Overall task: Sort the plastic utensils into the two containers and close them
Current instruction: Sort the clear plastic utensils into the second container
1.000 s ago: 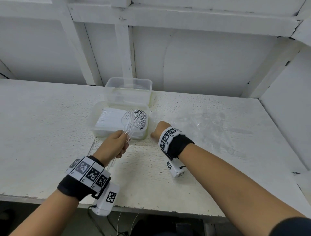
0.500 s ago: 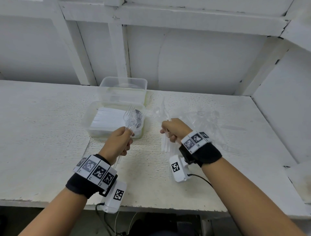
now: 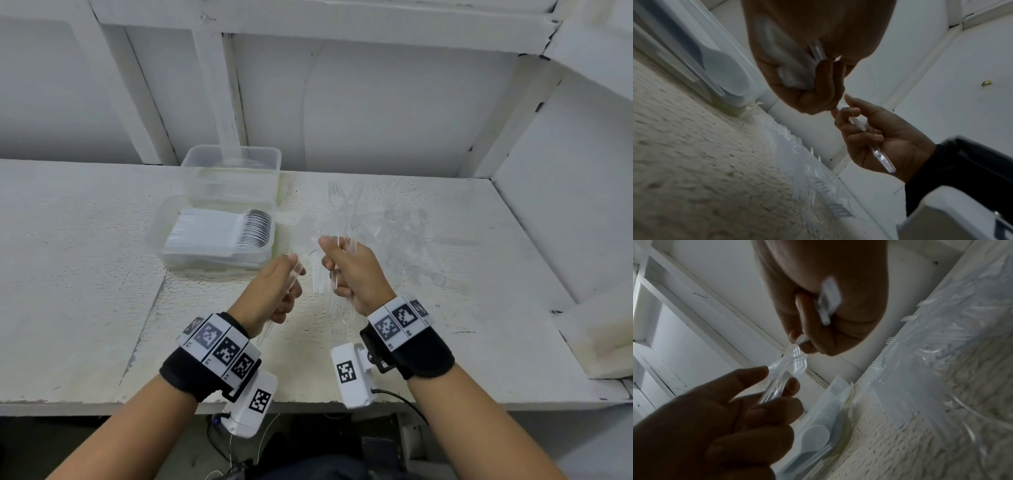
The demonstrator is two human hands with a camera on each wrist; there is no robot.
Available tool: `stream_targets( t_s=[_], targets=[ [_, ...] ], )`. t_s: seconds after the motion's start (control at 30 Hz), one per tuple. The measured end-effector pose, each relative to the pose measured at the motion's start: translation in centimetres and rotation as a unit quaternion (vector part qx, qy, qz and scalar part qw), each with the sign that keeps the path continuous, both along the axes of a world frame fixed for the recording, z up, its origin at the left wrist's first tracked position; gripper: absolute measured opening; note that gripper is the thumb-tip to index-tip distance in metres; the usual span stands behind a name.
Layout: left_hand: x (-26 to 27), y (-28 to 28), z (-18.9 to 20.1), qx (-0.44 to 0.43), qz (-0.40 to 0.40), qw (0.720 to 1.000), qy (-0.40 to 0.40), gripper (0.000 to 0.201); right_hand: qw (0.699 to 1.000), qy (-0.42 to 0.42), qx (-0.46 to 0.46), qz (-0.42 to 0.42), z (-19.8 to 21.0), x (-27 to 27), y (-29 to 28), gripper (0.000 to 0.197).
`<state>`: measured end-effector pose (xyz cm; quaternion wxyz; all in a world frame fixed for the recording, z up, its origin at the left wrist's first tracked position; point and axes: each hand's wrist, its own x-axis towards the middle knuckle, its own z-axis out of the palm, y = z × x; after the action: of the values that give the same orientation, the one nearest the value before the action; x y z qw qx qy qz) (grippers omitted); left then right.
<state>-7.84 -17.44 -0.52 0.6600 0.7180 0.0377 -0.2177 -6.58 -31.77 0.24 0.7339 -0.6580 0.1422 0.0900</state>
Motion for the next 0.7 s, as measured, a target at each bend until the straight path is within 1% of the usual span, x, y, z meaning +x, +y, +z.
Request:
stream_targets(
  t_s=[0.1, 0.17, 0.33, 0.5, 0.6, 0.7],
  targets=[
    [-0.4, -0.3, -0.1, 0.014, -0.02, 0.999, -0.026, 0.029, 1.0, 0.002, -0.01, -0.019, -0.2, -0.2, -0.1, 0.016],
    [-0.6, -0.4, -0.2, 0.022, -0.02, 0.998, -0.052, 0.027, 1.0, -0.001, -0.016, -0.025, -0.2, -0.3, -0.1, 0.018],
    [-0.5, -0.5, -0.6, 0.012, 0.022, 0.997, -0.079, 0.017, 0.999, -0.014, -0.031, -0.032, -0.2, -0.6, 0.0, 0.019],
    [-0.4, -0.7, -1.0, 0.028, 0.038, 0.993, -0.111, 0.007, 0.996, -0.026, -0.055, -0.067, -0.3, -0.9, 0.6, 0.019],
    [-0.5, -1.0, -1.2, 0.062, 0.031, 0.989, -0.132, 0.013, 0.993, -0.034, -0.072, -0.086, -0.4, -1.0, 1.0, 0.016],
    [-0.5, -1.2, -1.4, 0.129, 0.022, 0.975, -0.18, 0.016, 0.991, -0.041, -0.087, -0.095, -0.3, -0.9, 1.4, 0.016]
  ],
)
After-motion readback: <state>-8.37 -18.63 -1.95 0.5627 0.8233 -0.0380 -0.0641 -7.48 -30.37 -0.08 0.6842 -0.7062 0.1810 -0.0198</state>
